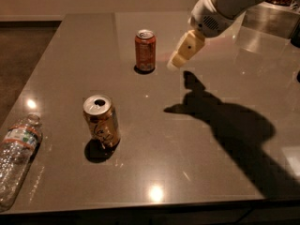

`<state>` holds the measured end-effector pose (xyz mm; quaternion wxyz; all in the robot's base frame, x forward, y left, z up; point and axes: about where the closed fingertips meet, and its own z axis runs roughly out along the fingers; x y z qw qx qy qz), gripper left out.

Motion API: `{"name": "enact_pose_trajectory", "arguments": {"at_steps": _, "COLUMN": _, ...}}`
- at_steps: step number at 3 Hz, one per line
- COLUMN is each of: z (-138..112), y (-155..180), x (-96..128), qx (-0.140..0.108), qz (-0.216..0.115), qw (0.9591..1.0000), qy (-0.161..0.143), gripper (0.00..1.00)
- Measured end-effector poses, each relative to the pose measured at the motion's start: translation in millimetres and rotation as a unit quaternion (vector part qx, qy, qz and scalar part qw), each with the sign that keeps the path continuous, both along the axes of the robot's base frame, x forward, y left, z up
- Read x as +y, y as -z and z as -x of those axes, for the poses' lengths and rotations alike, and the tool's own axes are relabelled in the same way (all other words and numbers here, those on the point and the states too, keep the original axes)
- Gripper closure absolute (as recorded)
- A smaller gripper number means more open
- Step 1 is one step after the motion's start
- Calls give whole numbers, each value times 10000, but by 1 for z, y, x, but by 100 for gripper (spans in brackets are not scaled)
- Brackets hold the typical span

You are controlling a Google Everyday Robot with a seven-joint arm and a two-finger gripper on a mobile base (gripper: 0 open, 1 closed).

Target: Knock coke can over

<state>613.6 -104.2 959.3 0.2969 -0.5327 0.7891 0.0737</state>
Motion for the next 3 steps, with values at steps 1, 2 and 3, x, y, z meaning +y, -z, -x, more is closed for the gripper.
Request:
{"name": "enact_pose_trajectory", "arguments": {"at_steps": 1, "z": -35, "y": 11, "x": 39, "qx": -64, "qz": -404, "qw": 9988, "qy": 255, "gripper": 0}}
{"name": "enact_pose_trajectory", "arguments": {"at_steps": 2, "z": -57, "y": 17, "x": 60, "qx": -142, "qz": -591, "qw": 9971, "qy": 456, "gripper": 0}}
{"name": "enact_pose_trajectory", "arguments": {"at_steps": 3, "z": -81, "y": 28, "x": 82, "qx": -153, "qz": -753, "qw": 9952, "qy": 600, "gripper": 0}}
